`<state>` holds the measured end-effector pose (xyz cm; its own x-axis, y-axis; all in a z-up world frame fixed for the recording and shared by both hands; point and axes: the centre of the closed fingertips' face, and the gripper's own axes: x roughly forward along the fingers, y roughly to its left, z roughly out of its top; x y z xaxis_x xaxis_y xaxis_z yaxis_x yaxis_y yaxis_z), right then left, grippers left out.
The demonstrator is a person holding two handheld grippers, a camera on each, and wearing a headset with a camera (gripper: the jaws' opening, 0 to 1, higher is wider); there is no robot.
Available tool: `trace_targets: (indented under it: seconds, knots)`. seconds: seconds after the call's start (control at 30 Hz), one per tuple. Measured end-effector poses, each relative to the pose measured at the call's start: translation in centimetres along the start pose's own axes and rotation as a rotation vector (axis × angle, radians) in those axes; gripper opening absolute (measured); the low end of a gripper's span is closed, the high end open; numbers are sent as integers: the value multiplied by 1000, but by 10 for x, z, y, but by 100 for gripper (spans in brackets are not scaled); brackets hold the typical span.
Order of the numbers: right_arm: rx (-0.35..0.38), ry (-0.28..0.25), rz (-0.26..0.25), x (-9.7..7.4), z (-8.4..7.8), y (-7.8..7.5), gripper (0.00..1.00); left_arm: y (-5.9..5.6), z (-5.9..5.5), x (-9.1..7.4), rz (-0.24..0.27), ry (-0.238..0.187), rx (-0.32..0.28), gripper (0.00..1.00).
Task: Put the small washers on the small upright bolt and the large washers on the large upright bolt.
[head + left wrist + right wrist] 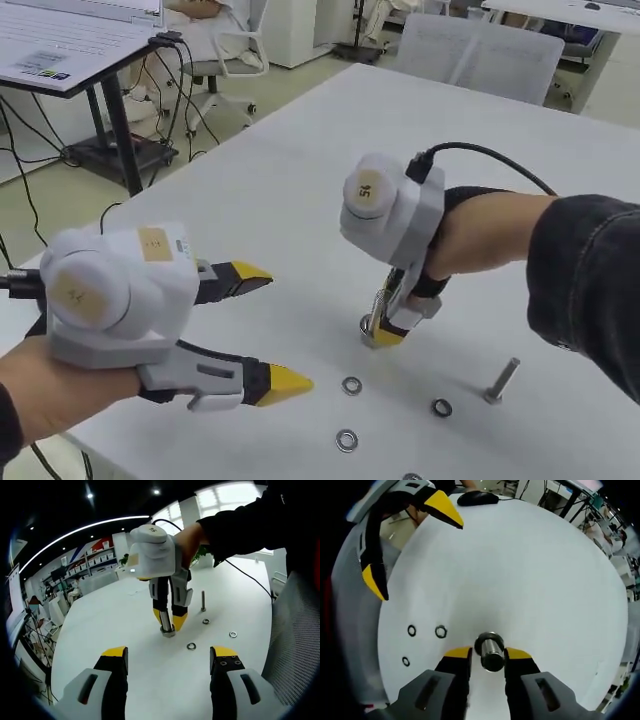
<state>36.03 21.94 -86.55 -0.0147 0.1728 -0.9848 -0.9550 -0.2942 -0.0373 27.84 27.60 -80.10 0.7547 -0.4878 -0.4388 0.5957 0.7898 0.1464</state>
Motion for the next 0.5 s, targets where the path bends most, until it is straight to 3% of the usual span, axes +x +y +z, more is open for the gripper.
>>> trace_targets:
  seconds: [0.5]
  knots:
    - [35,8,0,-1,-17,3,27,-4,-1,0,-8,3,0,65]
